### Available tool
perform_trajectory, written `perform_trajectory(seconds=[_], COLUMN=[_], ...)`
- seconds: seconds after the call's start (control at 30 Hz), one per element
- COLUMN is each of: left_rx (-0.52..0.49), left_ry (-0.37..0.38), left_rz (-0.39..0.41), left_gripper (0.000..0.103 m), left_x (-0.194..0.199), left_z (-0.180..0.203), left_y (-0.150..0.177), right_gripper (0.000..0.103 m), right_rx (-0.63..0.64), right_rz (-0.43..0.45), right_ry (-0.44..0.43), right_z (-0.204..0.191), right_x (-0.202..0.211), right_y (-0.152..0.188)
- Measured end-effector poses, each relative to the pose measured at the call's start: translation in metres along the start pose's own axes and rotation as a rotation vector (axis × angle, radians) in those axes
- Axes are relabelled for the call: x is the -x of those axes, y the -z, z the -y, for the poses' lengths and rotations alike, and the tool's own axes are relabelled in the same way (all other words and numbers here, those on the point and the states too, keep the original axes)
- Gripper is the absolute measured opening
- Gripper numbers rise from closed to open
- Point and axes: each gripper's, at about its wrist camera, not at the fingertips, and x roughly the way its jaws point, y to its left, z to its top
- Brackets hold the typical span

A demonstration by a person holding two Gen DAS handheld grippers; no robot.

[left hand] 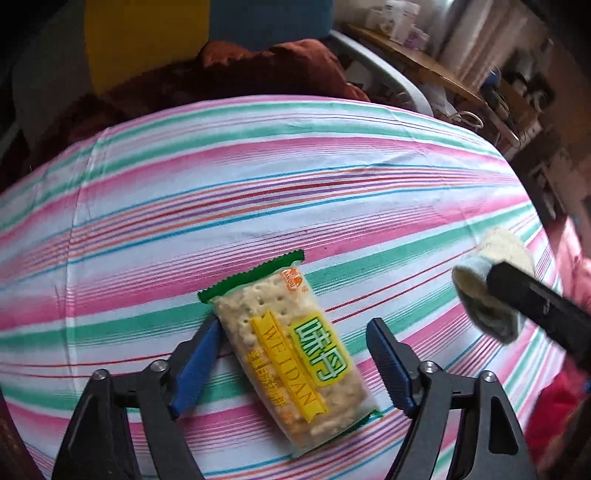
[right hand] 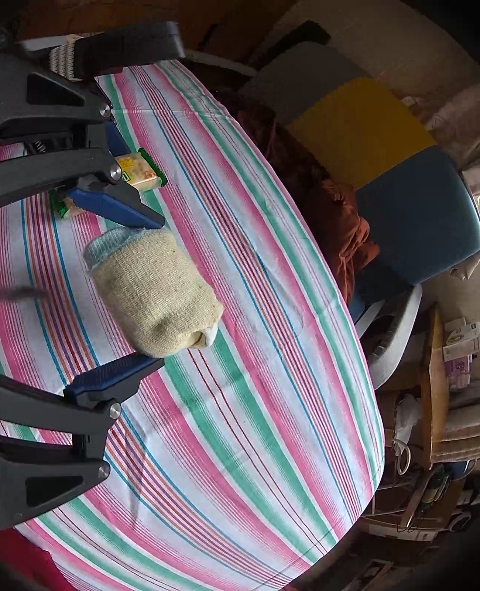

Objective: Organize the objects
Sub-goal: 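Grasp the WEIDAN cracker packet with left tool while right tool holds the sock, then carry the cracker packet and sock bundle into the gold tray and release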

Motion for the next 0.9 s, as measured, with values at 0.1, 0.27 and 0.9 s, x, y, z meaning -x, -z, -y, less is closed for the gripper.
perform_trajectory(seconds=[0.1,0.27,0.9], left_rx=[-0.113,-0.183,-0.165], left_ry=[-0.036,-0.035,0.004], left_rz=[0.063,0.111,0.239], left_gripper=[0.053,0.05,0.05], left_x=[0.006,0.026,0.064], left_z=[-0.002,-0.024,-0.064], left_y=[0.016,0.053,0.14], right_gripper=[0.068,0.068,0.067], right_rx=[0.037,0.134,0.406], right_rz=[-0.034,-0.079,-0.226], right_ry=[-0.009,-0.059,-0.115], right_z=[-0.006,-0.025,-0.077], right_x=[-0.009,-0.02,-0.05], right_y=[0.001,0.007,0.043])
